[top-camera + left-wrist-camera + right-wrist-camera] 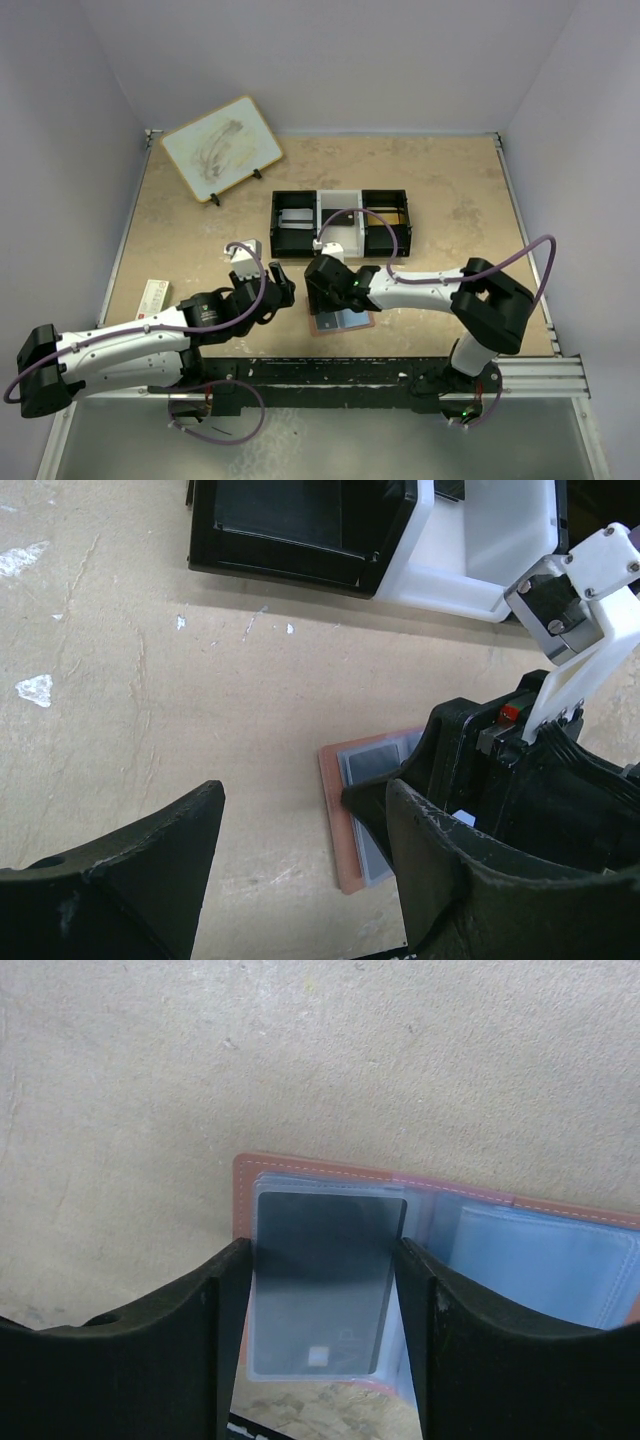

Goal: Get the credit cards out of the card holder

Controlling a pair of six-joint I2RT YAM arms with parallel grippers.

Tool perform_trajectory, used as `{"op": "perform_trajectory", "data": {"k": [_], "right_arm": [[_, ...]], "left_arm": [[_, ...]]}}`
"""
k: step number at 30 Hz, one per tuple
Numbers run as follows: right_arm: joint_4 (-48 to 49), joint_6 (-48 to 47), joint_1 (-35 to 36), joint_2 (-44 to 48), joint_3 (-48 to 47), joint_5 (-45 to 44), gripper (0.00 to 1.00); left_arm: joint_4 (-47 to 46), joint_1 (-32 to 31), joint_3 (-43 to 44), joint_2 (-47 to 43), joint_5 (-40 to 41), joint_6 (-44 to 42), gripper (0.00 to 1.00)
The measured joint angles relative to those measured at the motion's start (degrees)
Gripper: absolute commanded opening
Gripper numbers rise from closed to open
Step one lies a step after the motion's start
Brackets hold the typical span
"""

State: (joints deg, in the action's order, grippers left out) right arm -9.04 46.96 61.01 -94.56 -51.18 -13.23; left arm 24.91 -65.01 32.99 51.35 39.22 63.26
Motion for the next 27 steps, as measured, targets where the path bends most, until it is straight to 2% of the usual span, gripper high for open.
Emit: {"op": "perform_trajectory", "data": {"k": [6,14,22,27], "right_arm": [[2.7,0.0,-0.4,1.7,2.6,1.2,0.58],[13.1,0.6,-5.6,5.6,10.3,11.5,0.57],[25.2,1.7,-9.0,5.7,15.0,19.5,0.53],[28.9,2.6,-10.5,5.7,17.0,22.4,0.52]], "left_arm": [[0.4,0.0,0.0,-1.2,0.1,0.2,0.64],[-1.1,0.0,-1.1,-1.8,-0.8,0.0,0.64],[-8.9,0.0,-5.8,-1.6,-7.6,-1.4,0.63],[-16.0,0.0,-8.9,0.3,-13.1,-1.4,0.6]]}}
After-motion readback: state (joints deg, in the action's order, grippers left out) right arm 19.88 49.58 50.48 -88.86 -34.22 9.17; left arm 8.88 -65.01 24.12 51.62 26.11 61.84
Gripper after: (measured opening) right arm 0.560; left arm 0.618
